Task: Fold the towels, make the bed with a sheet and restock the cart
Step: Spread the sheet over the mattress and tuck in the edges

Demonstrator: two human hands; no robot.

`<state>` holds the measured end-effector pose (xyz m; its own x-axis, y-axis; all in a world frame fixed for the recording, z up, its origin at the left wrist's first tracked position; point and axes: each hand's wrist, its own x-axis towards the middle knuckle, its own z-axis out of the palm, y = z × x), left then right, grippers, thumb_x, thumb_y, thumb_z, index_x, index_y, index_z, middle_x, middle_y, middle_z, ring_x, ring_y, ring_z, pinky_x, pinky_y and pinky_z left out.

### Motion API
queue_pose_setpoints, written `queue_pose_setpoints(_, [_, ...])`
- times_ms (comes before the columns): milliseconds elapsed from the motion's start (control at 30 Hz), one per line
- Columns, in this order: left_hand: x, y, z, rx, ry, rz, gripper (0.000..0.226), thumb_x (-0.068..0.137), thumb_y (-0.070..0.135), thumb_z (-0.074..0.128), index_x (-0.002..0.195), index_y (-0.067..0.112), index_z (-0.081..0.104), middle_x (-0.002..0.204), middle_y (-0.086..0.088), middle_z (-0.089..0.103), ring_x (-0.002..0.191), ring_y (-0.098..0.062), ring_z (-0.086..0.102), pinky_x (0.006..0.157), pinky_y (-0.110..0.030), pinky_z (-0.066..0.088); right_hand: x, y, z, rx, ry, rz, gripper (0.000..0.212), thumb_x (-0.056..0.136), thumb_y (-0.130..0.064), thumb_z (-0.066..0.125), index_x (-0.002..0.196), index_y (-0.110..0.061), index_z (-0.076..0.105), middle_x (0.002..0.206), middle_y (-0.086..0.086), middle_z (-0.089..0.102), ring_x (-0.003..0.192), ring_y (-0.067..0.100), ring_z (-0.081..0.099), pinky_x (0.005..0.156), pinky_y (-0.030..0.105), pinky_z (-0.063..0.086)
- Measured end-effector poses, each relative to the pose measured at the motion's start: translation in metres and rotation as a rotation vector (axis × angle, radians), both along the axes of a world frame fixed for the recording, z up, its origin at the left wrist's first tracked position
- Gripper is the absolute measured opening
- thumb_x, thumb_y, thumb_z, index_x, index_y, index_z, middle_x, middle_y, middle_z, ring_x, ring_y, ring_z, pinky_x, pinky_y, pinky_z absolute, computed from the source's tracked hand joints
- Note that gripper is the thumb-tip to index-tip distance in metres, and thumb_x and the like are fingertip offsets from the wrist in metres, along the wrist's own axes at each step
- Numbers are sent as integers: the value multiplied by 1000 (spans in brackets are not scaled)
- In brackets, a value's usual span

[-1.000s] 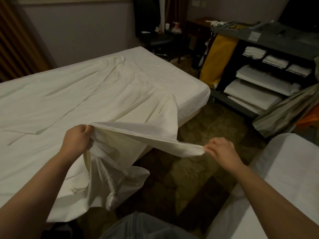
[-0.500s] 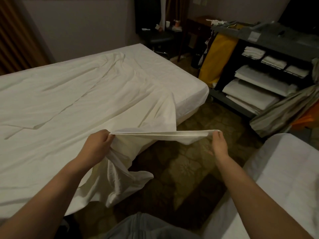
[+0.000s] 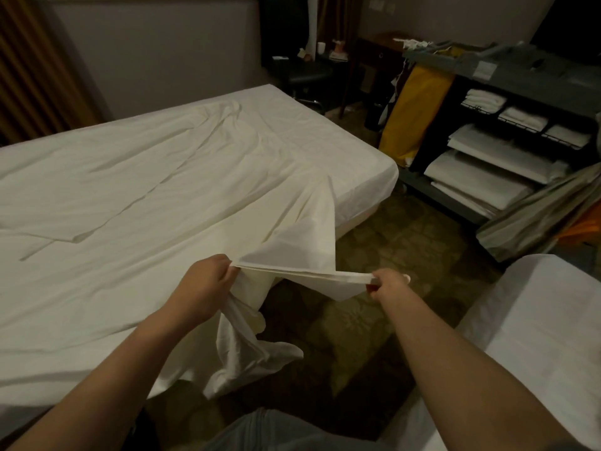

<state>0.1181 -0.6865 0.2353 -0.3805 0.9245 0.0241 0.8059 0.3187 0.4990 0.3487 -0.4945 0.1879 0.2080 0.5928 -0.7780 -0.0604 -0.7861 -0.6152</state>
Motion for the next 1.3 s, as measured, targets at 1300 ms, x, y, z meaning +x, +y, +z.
queue_pose_setpoints(1300, [75,42,-16,-194,-27,58,40,96,32,45,58,20,38,63,3,43,73,-21,46,63,-28,23,122,80,-68,235,-438,328,33,96,-25,52,121,-4,58,117,14,60,102,28,59,87,36,51])
